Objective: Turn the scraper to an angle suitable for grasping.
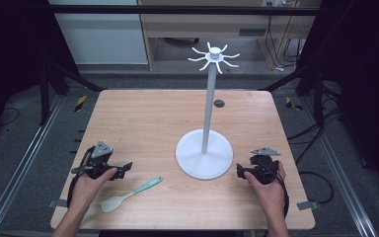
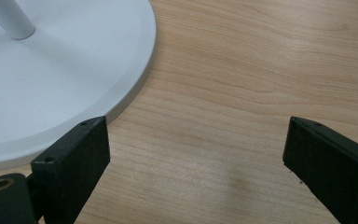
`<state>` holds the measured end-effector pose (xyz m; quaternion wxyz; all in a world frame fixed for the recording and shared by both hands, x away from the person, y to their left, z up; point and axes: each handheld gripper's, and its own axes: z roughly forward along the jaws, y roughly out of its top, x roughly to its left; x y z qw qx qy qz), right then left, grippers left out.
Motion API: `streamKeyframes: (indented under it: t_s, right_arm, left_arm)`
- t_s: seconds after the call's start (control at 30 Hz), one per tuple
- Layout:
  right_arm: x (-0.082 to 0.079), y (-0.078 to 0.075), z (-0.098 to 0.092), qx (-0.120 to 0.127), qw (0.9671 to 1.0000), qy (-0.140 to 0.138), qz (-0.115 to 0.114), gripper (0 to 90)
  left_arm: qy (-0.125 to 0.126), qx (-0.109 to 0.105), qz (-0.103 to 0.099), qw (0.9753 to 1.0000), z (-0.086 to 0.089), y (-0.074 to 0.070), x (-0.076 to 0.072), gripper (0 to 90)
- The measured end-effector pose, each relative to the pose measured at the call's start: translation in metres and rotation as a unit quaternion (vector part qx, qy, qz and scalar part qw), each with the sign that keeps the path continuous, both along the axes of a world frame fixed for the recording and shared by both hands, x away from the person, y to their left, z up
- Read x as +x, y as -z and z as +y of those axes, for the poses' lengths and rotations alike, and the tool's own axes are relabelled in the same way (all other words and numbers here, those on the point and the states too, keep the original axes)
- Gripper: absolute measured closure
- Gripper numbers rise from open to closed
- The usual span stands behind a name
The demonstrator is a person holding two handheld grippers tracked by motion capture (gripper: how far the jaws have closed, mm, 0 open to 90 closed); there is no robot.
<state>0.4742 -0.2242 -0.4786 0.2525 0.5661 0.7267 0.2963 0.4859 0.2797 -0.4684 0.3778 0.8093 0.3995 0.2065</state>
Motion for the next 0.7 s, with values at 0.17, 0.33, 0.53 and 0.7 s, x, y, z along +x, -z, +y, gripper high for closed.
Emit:
streamKeyframes:
  t_s: [0.17, 0.33, 0.53, 0.7]
  right_arm:
    - [0.0, 0.001, -0.002, 0.002, 1.0, 0.004, 0.003, 7.7]
    - [0.0, 0.001, 0.0, 0.002, 1.0, 0.001, 0.002, 7.8]
    - [-0.001, 0.0, 0.001, 0.002, 1.0, 0.0, 0.001, 8.0]
    - [-0.001, -0.002, -0.001, 0.008, 1.0, -0.001, -0.002, 8.0]
  left_arm:
    - [0.024, -0.009, 0.012, 0.9996, -0.01, -0.002, -0.002, 9.3]
    - [0.048, 0.023, 0.032, 0.998, -0.026, -0.014, -0.002, 9.9]
    - [0.081, 0.037, 0.056, 0.9944, -0.045, -0.031, -0.005, 9.6]
    - [0.114, 0.065, 0.076, 0.9884, -0.06, -0.037, -0.01, 9.1]
